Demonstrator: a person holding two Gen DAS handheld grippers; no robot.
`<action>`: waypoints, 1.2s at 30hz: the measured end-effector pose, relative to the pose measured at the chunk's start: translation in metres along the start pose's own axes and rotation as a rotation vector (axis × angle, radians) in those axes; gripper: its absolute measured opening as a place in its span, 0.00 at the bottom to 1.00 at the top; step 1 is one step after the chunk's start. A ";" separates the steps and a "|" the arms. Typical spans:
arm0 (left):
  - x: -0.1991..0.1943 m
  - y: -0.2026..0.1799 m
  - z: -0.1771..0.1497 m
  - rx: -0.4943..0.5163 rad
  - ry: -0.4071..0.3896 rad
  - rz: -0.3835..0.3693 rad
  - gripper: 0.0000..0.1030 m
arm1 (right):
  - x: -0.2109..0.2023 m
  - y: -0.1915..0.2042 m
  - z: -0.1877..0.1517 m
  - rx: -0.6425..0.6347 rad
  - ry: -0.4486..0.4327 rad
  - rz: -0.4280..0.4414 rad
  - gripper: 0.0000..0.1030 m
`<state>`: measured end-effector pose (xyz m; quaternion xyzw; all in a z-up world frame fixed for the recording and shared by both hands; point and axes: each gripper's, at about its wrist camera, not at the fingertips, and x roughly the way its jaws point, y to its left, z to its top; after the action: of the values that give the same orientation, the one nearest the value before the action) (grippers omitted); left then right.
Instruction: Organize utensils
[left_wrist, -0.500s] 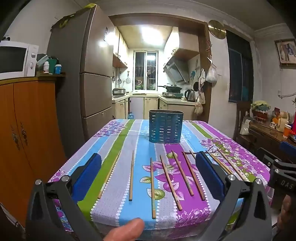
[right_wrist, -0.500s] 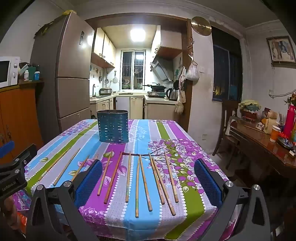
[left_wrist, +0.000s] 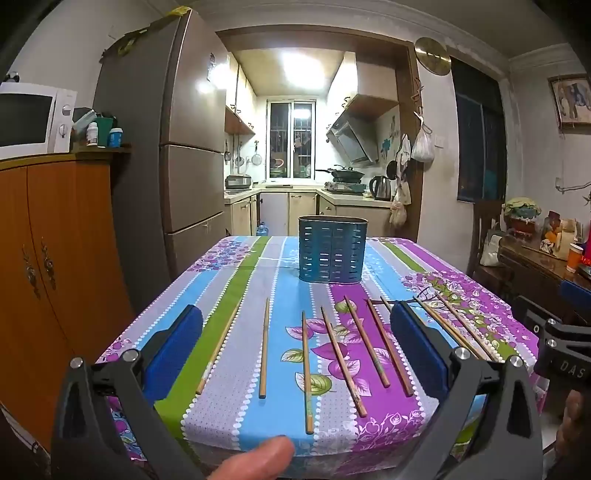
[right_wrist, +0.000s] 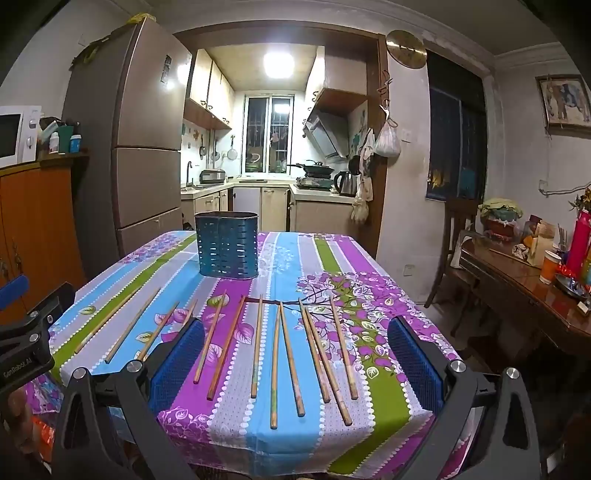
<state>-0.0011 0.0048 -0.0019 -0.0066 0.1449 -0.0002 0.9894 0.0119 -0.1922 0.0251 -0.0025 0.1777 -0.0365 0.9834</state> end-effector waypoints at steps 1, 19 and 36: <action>0.000 0.001 0.001 0.001 0.001 0.000 0.95 | 0.001 0.001 -0.001 0.000 0.001 0.000 0.96; 0.002 -0.002 -0.009 -0.038 0.021 -0.054 0.95 | 0.003 -0.004 -0.005 0.006 0.047 -0.028 0.96; 0.001 0.006 -0.023 -0.113 0.125 -0.092 0.95 | -0.002 -0.032 -0.039 0.284 0.190 0.271 0.96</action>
<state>-0.0071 0.0109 -0.0241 -0.0691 0.2055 -0.0378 0.9755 -0.0061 -0.2237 -0.0102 0.1633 0.2613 0.0715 0.9487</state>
